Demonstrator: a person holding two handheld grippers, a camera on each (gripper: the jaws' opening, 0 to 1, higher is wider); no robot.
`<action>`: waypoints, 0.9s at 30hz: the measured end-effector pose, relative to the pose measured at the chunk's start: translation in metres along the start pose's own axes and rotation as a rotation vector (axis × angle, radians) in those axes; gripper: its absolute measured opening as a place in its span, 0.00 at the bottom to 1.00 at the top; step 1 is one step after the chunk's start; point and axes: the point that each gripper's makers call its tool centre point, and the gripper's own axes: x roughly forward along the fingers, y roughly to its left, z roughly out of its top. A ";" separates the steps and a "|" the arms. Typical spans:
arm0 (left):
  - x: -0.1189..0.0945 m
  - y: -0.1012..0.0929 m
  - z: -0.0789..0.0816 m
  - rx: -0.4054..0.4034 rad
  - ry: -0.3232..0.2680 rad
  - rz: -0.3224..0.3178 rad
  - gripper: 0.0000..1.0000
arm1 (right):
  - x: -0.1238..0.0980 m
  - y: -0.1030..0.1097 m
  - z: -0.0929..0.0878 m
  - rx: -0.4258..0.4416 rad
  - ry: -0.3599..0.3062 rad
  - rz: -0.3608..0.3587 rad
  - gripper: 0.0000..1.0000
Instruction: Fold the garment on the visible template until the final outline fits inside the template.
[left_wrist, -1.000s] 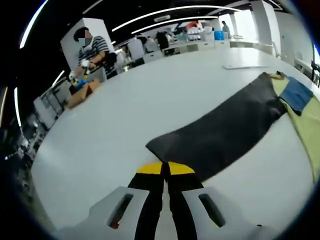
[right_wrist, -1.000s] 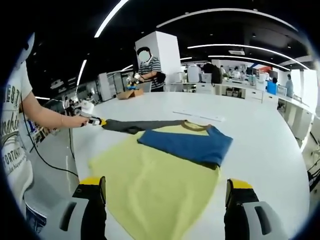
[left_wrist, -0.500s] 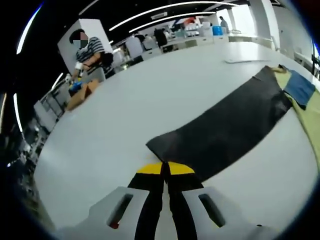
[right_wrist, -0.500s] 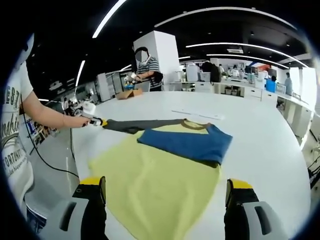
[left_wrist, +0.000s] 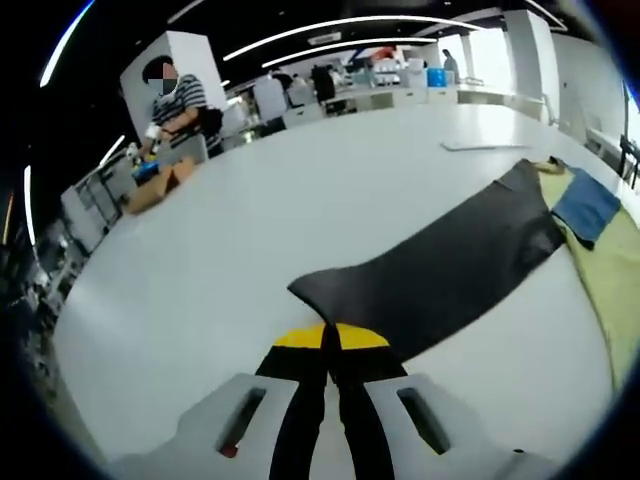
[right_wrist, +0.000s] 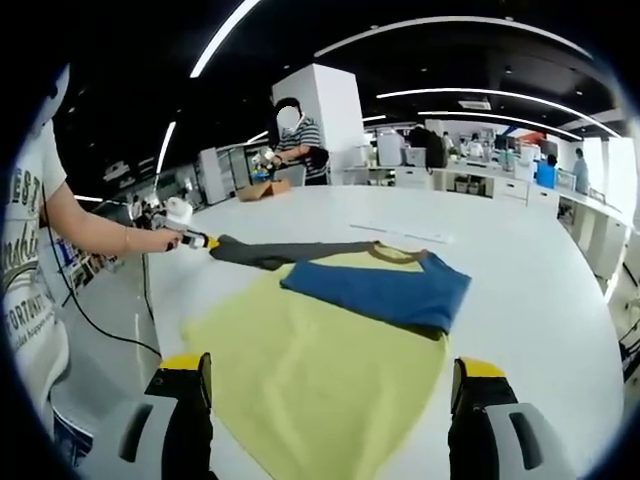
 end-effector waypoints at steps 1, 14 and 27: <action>-0.001 -0.002 0.002 0.003 -0.003 -0.004 0.00 | 0.000 0.001 0.000 0.000 -0.002 0.002 0.99; -0.021 -0.037 0.041 0.014 -0.073 -0.094 0.00 | 0.004 0.011 0.003 -0.009 -0.017 0.041 0.99; -0.027 -0.072 0.080 -0.014 -0.137 -0.168 0.00 | 0.002 0.015 0.005 -0.025 -0.033 0.054 0.99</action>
